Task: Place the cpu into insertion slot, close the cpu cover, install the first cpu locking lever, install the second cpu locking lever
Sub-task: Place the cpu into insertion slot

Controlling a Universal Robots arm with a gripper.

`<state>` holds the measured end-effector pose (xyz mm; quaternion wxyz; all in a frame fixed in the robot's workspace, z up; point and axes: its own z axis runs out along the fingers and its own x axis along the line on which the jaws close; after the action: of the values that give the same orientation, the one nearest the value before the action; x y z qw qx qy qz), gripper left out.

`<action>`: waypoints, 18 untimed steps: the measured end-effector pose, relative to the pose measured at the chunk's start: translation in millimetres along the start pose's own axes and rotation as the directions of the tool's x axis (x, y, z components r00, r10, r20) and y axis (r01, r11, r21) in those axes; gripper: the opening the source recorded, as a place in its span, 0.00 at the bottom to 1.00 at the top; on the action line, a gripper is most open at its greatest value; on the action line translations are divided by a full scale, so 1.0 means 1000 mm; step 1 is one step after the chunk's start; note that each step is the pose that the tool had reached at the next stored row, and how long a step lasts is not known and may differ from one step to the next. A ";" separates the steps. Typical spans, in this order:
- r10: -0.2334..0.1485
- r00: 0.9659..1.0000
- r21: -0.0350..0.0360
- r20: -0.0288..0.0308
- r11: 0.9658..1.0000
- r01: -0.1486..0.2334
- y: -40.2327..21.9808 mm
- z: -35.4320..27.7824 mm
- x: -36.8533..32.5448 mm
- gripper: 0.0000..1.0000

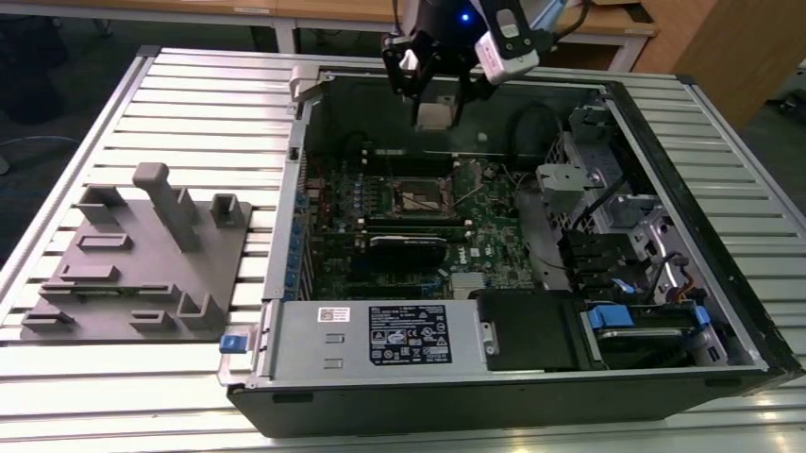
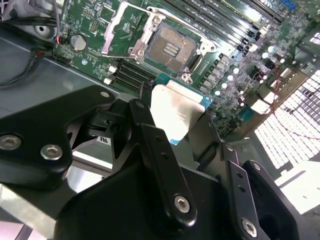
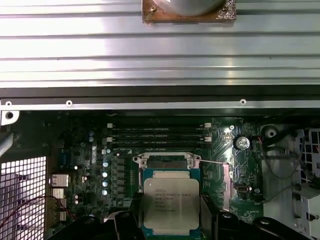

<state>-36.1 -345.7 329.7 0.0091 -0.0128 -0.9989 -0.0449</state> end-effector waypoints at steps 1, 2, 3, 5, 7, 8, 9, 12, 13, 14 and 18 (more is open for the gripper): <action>0.000 1.000 0.000 0.000 1.000 0.000 -0.0001 0.0011 0.0000 0.54; 0.000 1.000 0.000 0.000 1.000 0.000 -0.0002 0.0023 0.0000 0.54; 0.000 1.000 0.000 0.000 1.000 0.000 -0.0003 0.0034 -0.0001 0.54; 0.000 1.000 0.000 0.000 1.000 0.000 -0.0006 0.0058 -0.0001 0.54; 0.000 1.000 0.000 0.000 1.000 0.000 -0.0008 0.0085 -0.0001 0.54; 0.000 1.000 0.000 0.000 1.000 0.000 -0.0009 0.0097 -0.0002 0.54; 0.000 1.000 0.000 0.000 1.000 0.000 -0.0010 0.0105 -0.0002 0.54; 0.000 1.000 0.000 0.000 1.000 0.000 -0.0011 0.0110 -0.0002 0.54; 0.000 1.000 0.000 0.000 1.000 0.000 -0.0011 0.0120 -0.0002 0.54; 0.000 1.000 0.000 0.000 1.000 0.000 -0.0013 0.0130 -0.0002 0.54; 0.000 1.000 0.000 0.000 1.000 0.000 -0.0018 0.0185 -0.0004 0.54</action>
<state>-36.1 -345.9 311.2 0.0091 -0.0128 -0.9989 -0.0450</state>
